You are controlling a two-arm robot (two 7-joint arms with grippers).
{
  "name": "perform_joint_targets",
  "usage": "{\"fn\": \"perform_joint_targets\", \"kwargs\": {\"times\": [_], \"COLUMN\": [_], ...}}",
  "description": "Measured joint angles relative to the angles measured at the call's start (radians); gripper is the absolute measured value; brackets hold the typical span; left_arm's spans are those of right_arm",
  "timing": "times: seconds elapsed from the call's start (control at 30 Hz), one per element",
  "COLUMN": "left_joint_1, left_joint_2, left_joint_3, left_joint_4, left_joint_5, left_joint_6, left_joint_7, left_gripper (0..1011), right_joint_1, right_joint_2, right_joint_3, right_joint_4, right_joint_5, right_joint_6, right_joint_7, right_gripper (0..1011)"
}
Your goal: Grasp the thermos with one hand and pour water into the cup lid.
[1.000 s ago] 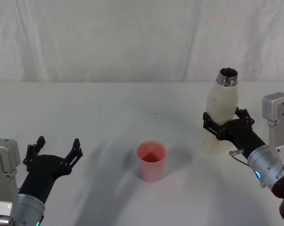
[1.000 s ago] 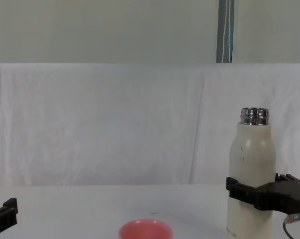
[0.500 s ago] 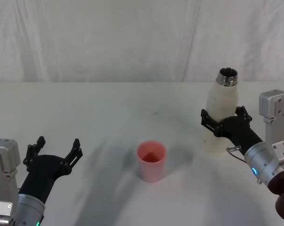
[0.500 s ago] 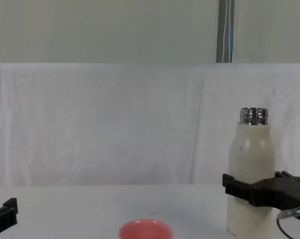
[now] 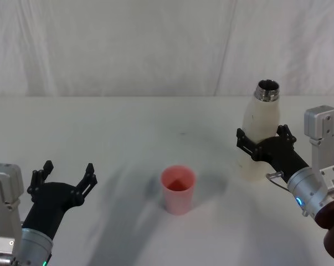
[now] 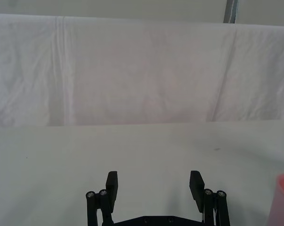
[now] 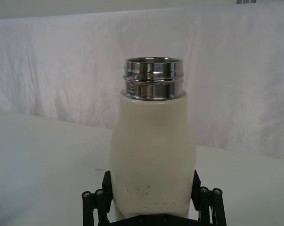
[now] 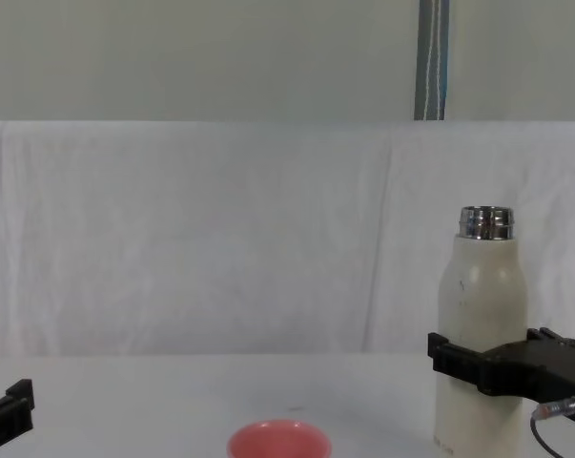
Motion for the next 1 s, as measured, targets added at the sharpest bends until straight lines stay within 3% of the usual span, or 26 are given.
{"fn": "perform_joint_targets", "kwargs": {"times": [0.1,1.0], "left_joint_1": [0.000,0.000], "left_joint_2": [0.000,0.000], "left_joint_3": [0.000,0.000], "left_joint_4": [0.000,0.000], "left_joint_5": [0.000,0.000], "left_joint_6": [0.000,0.000], "left_joint_7": [0.000,0.000], "left_gripper": [1001,1001], "right_joint_1": [0.000,-0.002], "right_joint_2": [0.000,0.001], "right_joint_3": [0.000,0.000], "right_joint_4": [-0.001,-0.003], "right_joint_5": [0.000,0.001], "right_joint_6": [0.000,0.001], "right_joint_7": [0.000,0.000], "right_gripper": [950,950]}}
